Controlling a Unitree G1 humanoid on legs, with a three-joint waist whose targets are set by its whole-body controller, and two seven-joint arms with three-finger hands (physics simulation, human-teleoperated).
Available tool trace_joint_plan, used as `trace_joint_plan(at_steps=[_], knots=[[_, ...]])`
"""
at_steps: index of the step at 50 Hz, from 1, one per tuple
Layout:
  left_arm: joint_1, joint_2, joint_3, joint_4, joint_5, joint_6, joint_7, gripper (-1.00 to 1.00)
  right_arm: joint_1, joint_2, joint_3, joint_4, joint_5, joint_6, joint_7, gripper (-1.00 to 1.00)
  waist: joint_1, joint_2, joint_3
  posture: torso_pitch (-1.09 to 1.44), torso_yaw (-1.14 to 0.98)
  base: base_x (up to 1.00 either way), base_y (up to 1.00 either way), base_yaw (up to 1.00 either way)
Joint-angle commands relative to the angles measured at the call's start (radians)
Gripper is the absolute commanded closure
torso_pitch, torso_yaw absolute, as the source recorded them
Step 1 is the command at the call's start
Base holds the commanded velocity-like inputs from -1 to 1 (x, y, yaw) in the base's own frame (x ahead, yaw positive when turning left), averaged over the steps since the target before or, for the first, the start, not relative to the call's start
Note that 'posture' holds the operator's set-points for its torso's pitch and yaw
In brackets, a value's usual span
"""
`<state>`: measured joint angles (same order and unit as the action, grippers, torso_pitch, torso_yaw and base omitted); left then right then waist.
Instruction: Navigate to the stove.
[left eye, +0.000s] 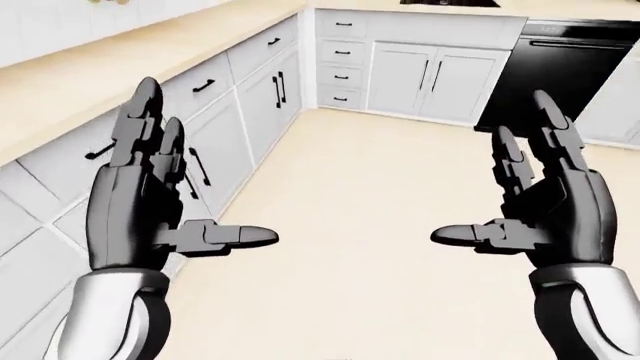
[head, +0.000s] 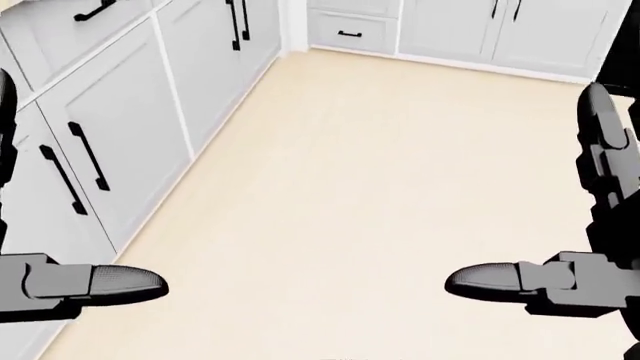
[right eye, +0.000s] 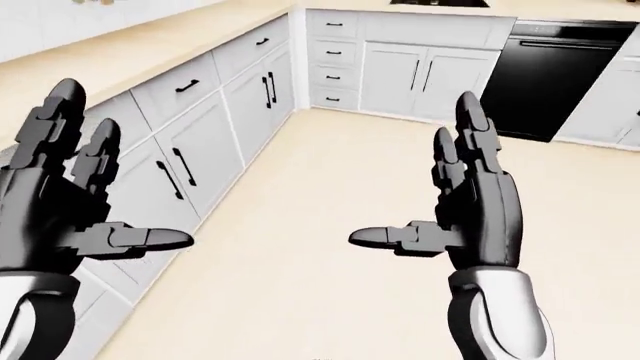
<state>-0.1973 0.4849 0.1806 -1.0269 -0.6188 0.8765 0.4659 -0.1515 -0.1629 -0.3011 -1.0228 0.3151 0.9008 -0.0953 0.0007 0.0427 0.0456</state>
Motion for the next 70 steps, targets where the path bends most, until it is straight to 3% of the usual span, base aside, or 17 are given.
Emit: trace_joint_plan(at_steps=[1,5,7,8,9,16,20,29,34,35,43,47,48,50,57,60,70], knots=[[-0.016,0.010,0.011,-0.020,0.000,-0.033,0.002,-1.00,-0.015,-0.009,-0.008,-0.024,0.002,-0.035,-0.007,-1.00,-0.002,0.002,-0.011,0.00,0.00,-0.02,0.00,-0.37],[-0.010,0.013,0.008,-0.020,0.000,-0.036,0.004,-1.00,-0.012,0.001,-0.005,-0.024,-0.013,-0.038,0.005,-1.00,0.005,-0.056,-0.017,0.00,0.00,-0.02,0.00,-0.36],[-0.011,0.013,0.010,-0.020,0.000,-0.036,0.004,-1.00,-0.012,0.003,-0.005,-0.024,-0.020,-0.038,0.010,-1.00,-0.001,-0.124,-0.040,0.00,0.00,-0.02,0.00,-0.36],[-0.009,0.011,0.011,-0.020,0.001,-0.036,0.002,-1.00,-0.014,0.001,-0.007,-0.024,-0.020,-0.048,0.002,-1.00,-0.010,-0.077,-0.022,0.00,0.00,-0.02,0.00,-0.37],[-0.007,0.005,0.013,-0.020,0.009,-0.037,-0.007,-1.00,-0.007,0.004,0.001,-0.021,-0.030,-0.053,0.009,-1.00,-0.002,-0.090,-0.027,0.00,0.00,-0.03,0.00,-0.38],[-0.011,0.016,0.010,-0.020,-0.005,-0.039,0.009,-1.00,-0.011,0.017,-0.007,-0.021,-0.045,-0.050,0.025,-1.00,-0.002,-0.023,-0.006,0.00,0.00,-0.02,0.00,-0.36],[-0.013,0.017,0.012,-0.020,-0.007,-0.039,0.011,-1.00,-0.013,0.020,-0.007,-0.024,-0.048,-0.040,0.029,-1.00,-0.004,0.062,-0.016,0.00,0.00,-0.02,0.00,-0.36],[-0.027,-0.003,0.009,-0.020,0.015,-0.018,-0.008,-1.00,-0.021,0.018,-0.007,-0.020,-0.049,-0.034,0.029,-1.00,-0.001,-0.007,-0.012,0.00,0.00,-0.02,0.00,-0.36],[-0.023,-0.008,0.008,-0.020,0.026,-0.020,-0.015,-1.00,-0.013,0.019,-0.006,-0.015,-0.051,-0.045,0.030,-1.00,-0.004,-0.110,-0.027,0.00,0.00,-0.02,0.00,-0.37],[-0.022,-0.006,0.008,-0.020,0.026,-0.021,-0.014,-1.00,-0.013,0.020,-0.006,-0.014,-0.050,-0.045,0.030,-1.00,-0.009,-0.074,-0.021,0.00,0.00,-0.02,0.00,-0.37],[-0.017,0.000,0.015,-0.020,0.014,-0.026,-0.010,-1.00,-0.012,0.021,-0.006,-0.013,-0.054,-0.048,0.029,-1.00,-0.001,-0.018,-0.007,0.00,0.00,-0.02,0.00,-0.36],[-0.013,0.006,0.015,-0.020,0.007,-0.033,-0.004,-1.00,-0.013,0.022,-0.010,-0.022,-0.051,-0.037,0.027,-1.00,0.000,0.081,-0.026,0.00,0.00,-0.02,0.00,-0.36],[-0.012,0.006,0.014,-0.020,0.007,-0.033,-0.003,-1.00,-0.008,0.023,-0.009,-0.017,-0.053,-0.046,0.029,-1.00,0.011,0.035,-0.012,0.00,0.00,-0.02,0.00,-0.36],[-0.008,0.003,0.014,-0.020,0.011,-0.037,-0.007,-1.00,-0.009,0.024,-0.011,-0.019,-0.055,-0.046,0.025,-1.00,0.003,0.045,-0.010,0.00,0.00,-0.02,0.00,-0.36],[-0.005,-0.006,0.008,-0.020,0.030,-0.037,-0.019,-1.00,0.001,0.027,-0.004,-0.006,-0.065,-0.064,0.032,-1.00,0.003,-0.025,-0.015,0.00,0.00,-0.02,0.00,-0.36],[-0.012,-0.006,0.008,-0.020,0.027,-0.030,-0.017,-1.00,-0.001,0.027,-0.004,-0.003,-0.067,-0.063,0.033,-1.00,0.000,-0.106,-0.033,0.00,0.00,-0.01,0.00,-0.36],[-0.020,-0.028,0.000,-0.020,0.057,-0.015,-0.039,-1.00,0.000,0.029,0.000,0.014,-0.075,-0.079,0.036,-1.00,0.001,-0.017,-0.005,0.00,0.00,-0.02,0.00,-0.36]])
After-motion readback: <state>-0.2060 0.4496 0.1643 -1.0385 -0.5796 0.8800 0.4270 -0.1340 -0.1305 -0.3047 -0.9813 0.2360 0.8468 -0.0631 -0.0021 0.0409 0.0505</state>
